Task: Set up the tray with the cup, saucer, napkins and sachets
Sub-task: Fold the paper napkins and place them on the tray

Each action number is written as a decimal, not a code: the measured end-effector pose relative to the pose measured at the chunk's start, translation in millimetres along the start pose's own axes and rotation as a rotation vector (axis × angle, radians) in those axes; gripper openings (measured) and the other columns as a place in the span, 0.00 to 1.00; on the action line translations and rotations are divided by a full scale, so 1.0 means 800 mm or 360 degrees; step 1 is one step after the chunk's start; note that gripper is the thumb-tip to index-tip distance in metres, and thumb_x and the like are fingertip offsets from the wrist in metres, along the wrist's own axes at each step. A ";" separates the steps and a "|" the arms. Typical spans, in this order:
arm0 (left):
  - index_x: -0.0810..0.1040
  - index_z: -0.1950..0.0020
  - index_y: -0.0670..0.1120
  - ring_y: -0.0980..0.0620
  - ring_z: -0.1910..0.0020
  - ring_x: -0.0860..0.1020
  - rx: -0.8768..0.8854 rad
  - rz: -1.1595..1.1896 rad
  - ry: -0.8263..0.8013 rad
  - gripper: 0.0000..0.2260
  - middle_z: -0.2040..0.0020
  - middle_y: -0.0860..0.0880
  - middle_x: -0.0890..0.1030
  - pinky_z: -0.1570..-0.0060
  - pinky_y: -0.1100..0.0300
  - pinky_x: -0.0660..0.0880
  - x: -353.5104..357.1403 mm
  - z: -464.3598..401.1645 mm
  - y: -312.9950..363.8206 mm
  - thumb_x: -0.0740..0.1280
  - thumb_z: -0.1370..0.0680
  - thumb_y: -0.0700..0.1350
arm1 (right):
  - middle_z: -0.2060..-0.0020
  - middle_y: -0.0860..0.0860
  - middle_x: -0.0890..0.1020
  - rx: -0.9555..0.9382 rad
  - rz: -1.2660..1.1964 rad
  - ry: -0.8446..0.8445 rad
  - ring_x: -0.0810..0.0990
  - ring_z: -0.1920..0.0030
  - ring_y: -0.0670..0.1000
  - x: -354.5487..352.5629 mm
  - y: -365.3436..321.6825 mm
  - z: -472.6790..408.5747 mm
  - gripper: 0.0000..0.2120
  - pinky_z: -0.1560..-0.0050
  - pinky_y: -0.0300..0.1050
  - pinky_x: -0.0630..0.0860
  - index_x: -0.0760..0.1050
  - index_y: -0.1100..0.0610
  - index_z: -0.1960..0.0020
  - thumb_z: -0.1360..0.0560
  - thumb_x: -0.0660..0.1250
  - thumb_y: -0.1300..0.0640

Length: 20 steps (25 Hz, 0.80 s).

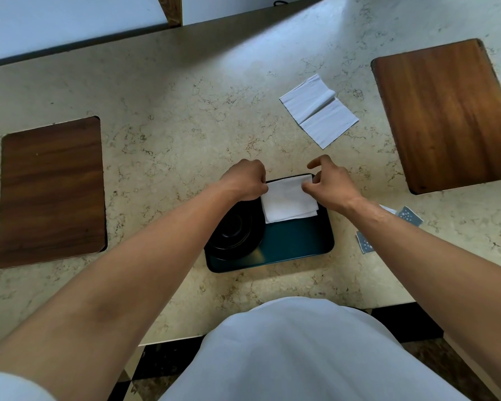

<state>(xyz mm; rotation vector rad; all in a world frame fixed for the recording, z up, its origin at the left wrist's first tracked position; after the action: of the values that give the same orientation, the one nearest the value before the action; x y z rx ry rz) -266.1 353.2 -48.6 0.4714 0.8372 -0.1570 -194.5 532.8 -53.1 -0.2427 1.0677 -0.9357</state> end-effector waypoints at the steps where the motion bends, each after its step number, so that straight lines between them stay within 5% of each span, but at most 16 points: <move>1: 0.83 0.51 0.37 0.41 0.53 0.82 -0.0004 0.0007 0.0006 0.09 0.54 0.40 0.84 0.53 0.47 0.81 -0.001 0.000 -0.001 0.66 0.24 0.41 | 0.55 0.48 0.79 0.0008 -0.0057 -0.0013 0.80 0.53 0.46 0.001 0.002 0.001 0.20 0.62 0.39 0.72 0.70 0.49 0.36 0.26 0.71 0.51; 8: 0.83 0.50 0.43 0.45 0.54 0.80 0.0009 0.0035 0.0045 0.08 0.53 0.45 0.83 0.54 0.54 0.80 -0.005 0.004 -0.003 0.67 0.23 0.43 | 0.50 0.49 0.85 0.0138 -0.0465 -0.0183 0.84 0.49 0.49 0.015 0.018 0.009 0.18 0.49 0.45 0.81 0.80 0.54 0.40 0.27 0.78 0.51; 11: 0.83 0.50 0.43 0.46 0.54 0.79 0.0023 0.0062 0.0067 0.07 0.53 0.45 0.83 0.57 0.56 0.77 -0.006 0.006 -0.003 0.67 0.23 0.43 | 0.57 0.46 0.85 0.0088 -0.0465 -0.0239 0.83 0.55 0.47 0.016 0.015 0.014 0.07 0.54 0.42 0.76 0.83 0.55 0.53 0.25 0.76 0.51; 13: 0.83 0.51 0.43 0.47 0.54 0.79 0.0021 0.0090 0.0067 0.07 0.54 0.46 0.83 0.58 0.57 0.76 -0.007 0.008 -0.006 0.67 0.23 0.44 | 0.65 0.45 0.78 0.0023 -0.0436 -0.0216 0.76 0.63 0.46 0.012 0.009 0.016 0.13 0.57 0.42 0.71 0.76 0.56 0.62 0.24 0.74 0.51; 20: 0.83 0.54 0.39 0.45 0.56 0.81 0.0045 0.0146 0.0039 0.08 0.56 0.45 0.85 0.56 0.50 0.80 -0.015 0.011 -0.005 0.67 0.23 0.43 | 0.67 0.45 0.73 -0.0169 -0.0260 -0.0086 0.71 0.65 0.45 -0.008 -0.014 0.017 0.15 0.61 0.43 0.68 0.72 0.58 0.62 0.22 0.71 0.51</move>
<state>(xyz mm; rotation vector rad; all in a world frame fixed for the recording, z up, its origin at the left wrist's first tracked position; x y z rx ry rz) -269.5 345.0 -36.1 0.5383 0.8363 -0.0786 -190.2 527.3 -35.6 -0.4461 1.0601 -1.0137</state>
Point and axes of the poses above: each hand's wrist, its own z-axis away from the middle knuckle, its own x-axis out of the palm, y = z × x, the point moved 10 cm from there along -z, towards the middle knuckle
